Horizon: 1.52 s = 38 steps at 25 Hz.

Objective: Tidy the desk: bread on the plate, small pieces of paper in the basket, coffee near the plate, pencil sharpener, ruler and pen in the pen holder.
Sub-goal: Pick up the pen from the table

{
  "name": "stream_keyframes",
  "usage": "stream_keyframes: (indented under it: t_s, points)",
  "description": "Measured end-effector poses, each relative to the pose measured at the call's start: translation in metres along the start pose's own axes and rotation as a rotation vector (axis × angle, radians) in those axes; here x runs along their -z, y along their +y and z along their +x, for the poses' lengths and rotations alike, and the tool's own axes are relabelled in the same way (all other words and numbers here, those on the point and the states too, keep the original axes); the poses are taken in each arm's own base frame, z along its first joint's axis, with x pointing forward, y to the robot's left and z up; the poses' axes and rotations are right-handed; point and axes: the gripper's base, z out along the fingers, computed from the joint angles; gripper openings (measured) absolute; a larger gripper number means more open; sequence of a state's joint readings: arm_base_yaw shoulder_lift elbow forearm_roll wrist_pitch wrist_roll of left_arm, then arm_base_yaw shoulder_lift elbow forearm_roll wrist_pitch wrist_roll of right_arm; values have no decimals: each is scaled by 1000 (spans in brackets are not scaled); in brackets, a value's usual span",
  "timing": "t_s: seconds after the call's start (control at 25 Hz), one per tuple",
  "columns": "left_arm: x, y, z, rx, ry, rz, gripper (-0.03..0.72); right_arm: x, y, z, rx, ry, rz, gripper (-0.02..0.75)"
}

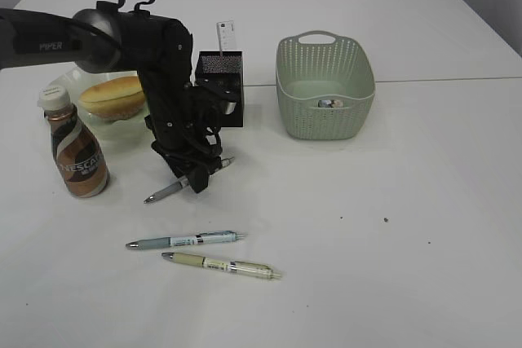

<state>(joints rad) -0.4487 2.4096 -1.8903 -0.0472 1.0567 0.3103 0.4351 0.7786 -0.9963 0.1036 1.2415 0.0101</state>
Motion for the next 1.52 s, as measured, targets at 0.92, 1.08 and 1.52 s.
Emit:
stream_keyframes:
  t_s: [0.92, 1.08, 1.52]
  points:
    - [-1, -9, 5, 80, 70, 98, 67, 0, -3, 0, 10, 0, 29, 299]
    - [11, -10, 5, 98, 54, 99, 66, 0, -3, 0, 10, 0, 29, 299]
    - [84, -17, 0, 138, -157, 112, 65, 0, -3, 0, 10, 0, 29, 299]
